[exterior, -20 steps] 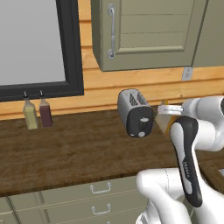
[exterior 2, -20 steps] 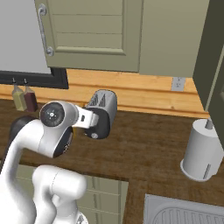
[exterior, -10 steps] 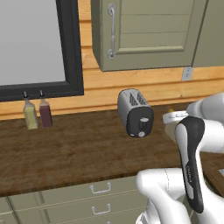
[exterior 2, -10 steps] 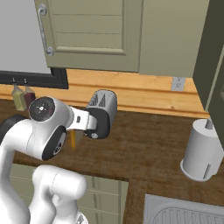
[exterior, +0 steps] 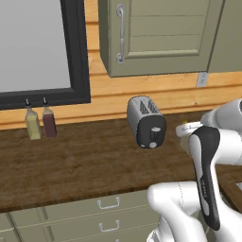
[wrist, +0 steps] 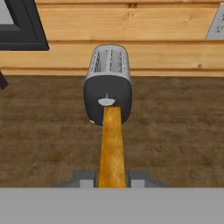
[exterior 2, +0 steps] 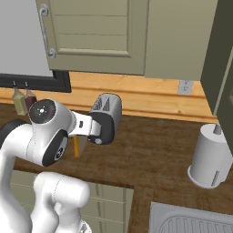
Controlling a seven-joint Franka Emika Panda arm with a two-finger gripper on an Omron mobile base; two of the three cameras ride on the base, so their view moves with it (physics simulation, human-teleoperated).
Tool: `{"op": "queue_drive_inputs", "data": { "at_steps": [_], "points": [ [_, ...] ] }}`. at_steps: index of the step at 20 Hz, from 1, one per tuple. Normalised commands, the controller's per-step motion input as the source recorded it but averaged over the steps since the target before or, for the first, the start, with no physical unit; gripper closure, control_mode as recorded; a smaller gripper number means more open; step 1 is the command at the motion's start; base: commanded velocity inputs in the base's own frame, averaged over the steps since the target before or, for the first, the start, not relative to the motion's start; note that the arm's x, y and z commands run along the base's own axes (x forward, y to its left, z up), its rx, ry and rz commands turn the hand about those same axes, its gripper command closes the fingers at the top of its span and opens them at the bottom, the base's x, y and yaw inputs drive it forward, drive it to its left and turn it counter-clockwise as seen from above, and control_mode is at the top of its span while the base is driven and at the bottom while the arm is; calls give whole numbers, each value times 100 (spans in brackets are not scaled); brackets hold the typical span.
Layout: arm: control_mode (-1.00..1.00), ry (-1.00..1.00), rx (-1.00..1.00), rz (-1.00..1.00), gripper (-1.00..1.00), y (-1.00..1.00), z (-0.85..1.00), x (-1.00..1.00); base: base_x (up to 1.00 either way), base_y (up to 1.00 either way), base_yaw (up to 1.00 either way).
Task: Start the toaster. Once the lever pops up, take the bread to the plate on the dining counter.
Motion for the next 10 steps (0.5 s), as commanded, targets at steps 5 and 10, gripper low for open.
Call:
{"op": "queue_drive_inputs", "data": {
  "at_steps": [5, 10],
  "points": [
    [100, 0, 0, 0, 100, 0, 0, 0, -32, -10, -17],
    [100, 0, 0, 0, 100, 0, 0, 0, -38, -20, -46]
  ]
}}
